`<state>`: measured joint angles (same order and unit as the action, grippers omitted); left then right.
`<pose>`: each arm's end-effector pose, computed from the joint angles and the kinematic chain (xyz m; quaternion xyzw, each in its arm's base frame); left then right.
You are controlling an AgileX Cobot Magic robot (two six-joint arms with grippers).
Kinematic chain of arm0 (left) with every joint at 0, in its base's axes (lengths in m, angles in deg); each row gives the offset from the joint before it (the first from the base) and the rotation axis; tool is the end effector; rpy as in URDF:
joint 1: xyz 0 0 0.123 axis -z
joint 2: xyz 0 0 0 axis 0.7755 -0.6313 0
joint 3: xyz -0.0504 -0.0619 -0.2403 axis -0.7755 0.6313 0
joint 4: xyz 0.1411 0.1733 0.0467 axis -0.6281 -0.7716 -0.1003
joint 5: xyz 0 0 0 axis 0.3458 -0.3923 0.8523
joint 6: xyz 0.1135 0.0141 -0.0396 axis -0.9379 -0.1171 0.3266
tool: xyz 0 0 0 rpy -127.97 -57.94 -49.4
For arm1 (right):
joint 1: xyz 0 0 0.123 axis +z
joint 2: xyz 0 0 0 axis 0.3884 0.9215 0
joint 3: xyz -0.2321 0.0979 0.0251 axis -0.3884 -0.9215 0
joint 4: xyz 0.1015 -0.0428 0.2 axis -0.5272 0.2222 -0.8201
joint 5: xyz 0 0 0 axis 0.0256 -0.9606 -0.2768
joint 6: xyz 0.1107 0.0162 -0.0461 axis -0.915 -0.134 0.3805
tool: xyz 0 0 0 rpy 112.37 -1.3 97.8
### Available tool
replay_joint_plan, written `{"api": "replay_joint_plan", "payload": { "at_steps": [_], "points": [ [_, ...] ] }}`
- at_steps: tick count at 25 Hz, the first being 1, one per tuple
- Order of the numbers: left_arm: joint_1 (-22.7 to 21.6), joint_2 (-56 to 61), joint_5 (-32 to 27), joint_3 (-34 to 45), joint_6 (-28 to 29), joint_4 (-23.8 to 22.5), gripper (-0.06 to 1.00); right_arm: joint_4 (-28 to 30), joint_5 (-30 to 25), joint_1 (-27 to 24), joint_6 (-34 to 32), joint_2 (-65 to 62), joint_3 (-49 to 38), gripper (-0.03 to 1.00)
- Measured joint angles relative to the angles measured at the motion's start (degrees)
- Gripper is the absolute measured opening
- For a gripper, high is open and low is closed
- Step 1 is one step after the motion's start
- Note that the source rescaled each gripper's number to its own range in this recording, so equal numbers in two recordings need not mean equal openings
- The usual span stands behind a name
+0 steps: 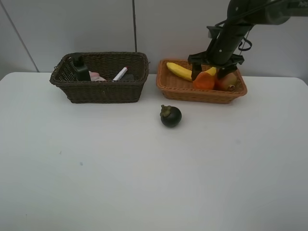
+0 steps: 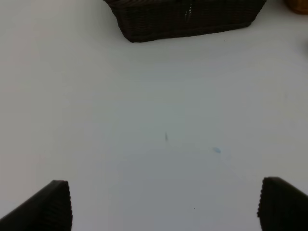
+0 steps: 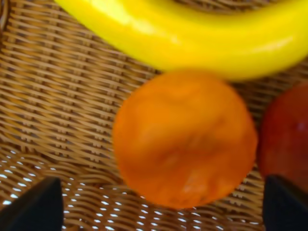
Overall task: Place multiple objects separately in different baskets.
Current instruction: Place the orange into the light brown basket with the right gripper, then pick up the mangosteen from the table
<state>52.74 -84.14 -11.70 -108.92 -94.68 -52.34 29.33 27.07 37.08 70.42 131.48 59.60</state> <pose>0.0392 -0.0135 0.2524 0.0558 0.8666 -0.0427 0.4941 0.4345 0.1094 0.1378 -0.0932 0.9828 0.0216 0.1582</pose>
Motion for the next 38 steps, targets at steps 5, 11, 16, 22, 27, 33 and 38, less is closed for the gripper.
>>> {"api": "replay_joint_plan", "payload": {
  "at_steps": [5, 11, 16, 22, 27, 33, 38],
  "points": [
    [0.0, 0.0, 0.0, 0.0, 0.0, 0.0, 1.00, -0.4, -1.6, 0.0, -0.1, 0.2, 0.0, 0.86],
    [0.0, 0.0, 0.0, 0.0, 0.0, 0.0, 1.00, -0.4, -3.0, 0.0, 1.0, -1.4, 0.0, 0.98],
    [0.0, 0.0, 0.0, 0.0, 0.0, 0.0, 1.00, -2.6, -9.4, 0.1, 1.6, -3.4, 0.0, 1.00],
    [0.0, 0.0, 0.0, 0.0, 0.0, 0.0, 1.00, -5.6, -14.6, 2.4, 1.8, -5.7, 0.1, 1.00],
    [0.0, 0.0, 0.0, 0.0, 0.0, 0.0, 1.00, -5.6, -14.8, 7.1, 1.8, -6.9, 0.2, 1.00],
    [0.0, 0.0, 0.0, 0.0, 0.0, 0.0, 1.00, -3.6, -14.8, 15.0, 1.6, -6.9, -0.7, 1.00],
    [0.0, 0.0, 0.0, 0.0, 0.0, 0.0, 1.00, -1.5, -15.0, 17.5, 1.6, -5.6, -5.4, 1.00]
  ]
}}
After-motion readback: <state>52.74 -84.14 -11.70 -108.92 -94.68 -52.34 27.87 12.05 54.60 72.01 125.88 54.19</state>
